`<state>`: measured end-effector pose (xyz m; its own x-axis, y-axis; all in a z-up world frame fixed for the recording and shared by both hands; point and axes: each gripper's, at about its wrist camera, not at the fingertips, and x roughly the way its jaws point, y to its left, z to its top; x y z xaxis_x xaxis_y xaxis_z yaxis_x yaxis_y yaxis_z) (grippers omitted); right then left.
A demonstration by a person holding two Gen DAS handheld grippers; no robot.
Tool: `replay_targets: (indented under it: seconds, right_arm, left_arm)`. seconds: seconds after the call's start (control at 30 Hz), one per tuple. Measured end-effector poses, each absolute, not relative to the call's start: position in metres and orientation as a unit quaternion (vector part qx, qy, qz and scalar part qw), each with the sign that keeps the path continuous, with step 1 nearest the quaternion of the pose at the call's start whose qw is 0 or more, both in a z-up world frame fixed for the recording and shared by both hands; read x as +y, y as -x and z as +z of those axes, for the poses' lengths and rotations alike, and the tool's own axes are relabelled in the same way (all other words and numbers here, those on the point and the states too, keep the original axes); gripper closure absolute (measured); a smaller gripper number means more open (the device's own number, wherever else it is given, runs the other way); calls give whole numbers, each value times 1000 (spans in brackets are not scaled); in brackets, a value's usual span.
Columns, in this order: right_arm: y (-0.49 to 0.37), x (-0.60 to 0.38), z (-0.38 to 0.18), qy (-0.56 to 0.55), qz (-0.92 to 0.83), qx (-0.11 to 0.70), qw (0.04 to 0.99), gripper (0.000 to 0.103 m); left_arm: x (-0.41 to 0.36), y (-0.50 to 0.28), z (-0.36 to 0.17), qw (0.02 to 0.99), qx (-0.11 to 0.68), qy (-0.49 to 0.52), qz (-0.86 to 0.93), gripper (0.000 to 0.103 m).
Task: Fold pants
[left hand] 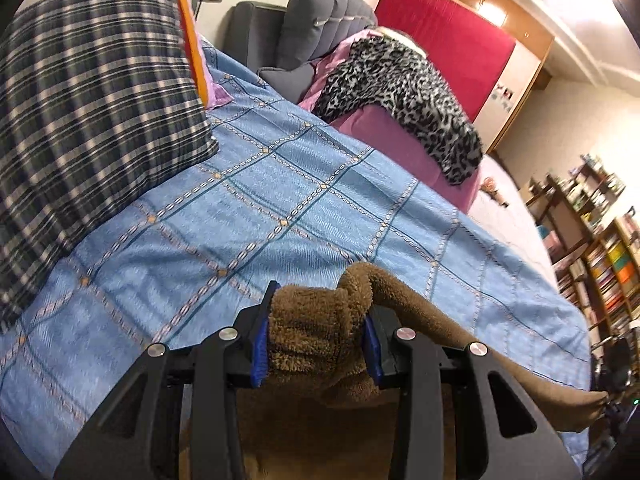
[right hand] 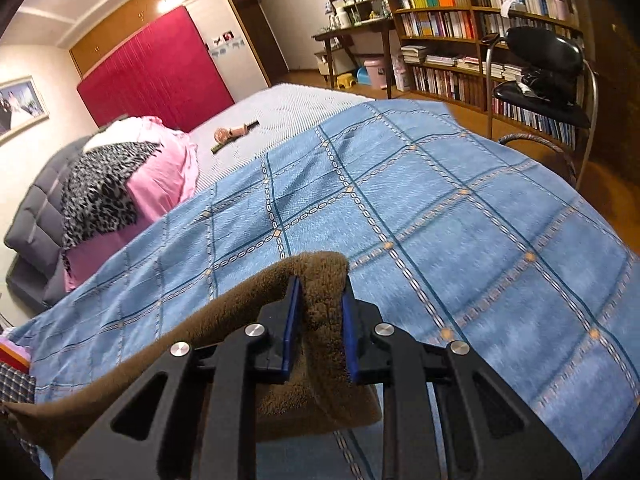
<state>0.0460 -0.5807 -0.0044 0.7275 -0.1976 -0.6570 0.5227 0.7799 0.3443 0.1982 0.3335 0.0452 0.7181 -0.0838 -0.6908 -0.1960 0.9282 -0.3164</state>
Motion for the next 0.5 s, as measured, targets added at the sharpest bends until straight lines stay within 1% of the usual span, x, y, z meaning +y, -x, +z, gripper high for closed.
replay_targets:
  seconds: [0.23,0.33,0.5]
  right_arm:
    - [52,-559,-10,-278,-199,292,893,84]
    - [91,-545,-13,-266,-206,284,898,84]
    - [143,-521,-26,-241,-209,280,905,84]
  left_arm:
    - [352,-117,40,911,356,206,15,66]
    - [361,-81,35,914,345,214,14,66]
    - [375,-41,6,908,349,232,17,66]
